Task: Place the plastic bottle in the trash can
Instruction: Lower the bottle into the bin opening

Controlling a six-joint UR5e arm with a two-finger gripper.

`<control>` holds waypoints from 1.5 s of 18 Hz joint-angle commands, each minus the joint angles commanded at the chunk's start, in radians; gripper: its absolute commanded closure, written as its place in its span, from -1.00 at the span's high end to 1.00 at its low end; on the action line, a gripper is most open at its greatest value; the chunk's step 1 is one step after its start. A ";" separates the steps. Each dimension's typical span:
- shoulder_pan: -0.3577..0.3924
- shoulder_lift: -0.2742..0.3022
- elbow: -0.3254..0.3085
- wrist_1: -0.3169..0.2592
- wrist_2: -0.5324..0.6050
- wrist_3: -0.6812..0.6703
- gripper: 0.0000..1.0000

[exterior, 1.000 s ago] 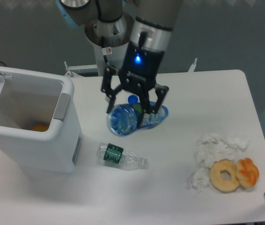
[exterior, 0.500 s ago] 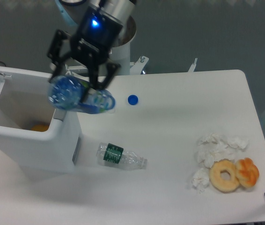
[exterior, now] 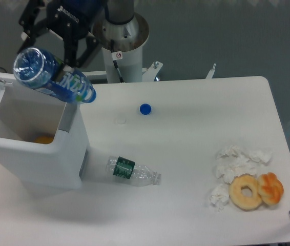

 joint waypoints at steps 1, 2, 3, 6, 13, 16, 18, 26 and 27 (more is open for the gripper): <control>-0.002 -0.002 -0.002 0.000 0.000 0.000 0.55; -0.002 -0.003 -0.002 0.002 -0.005 0.000 0.55; -0.006 -0.006 -0.003 0.003 -0.021 0.003 0.55; -0.032 -0.025 -0.003 0.038 -0.078 0.000 0.55; -0.097 -0.063 -0.020 0.055 -0.080 0.002 0.55; -0.103 -0.074 -0.034 0.055 -0.080 0.002 0.55; -0.110 -0.081 -0.041 0.055 -0.080 0.002 0.55; -0.123 -0.089 -0.064 0.055 -0.080 0.006 0.55; -0.124 -0.089 -0.067 0.057 -0.080 0.006 0.55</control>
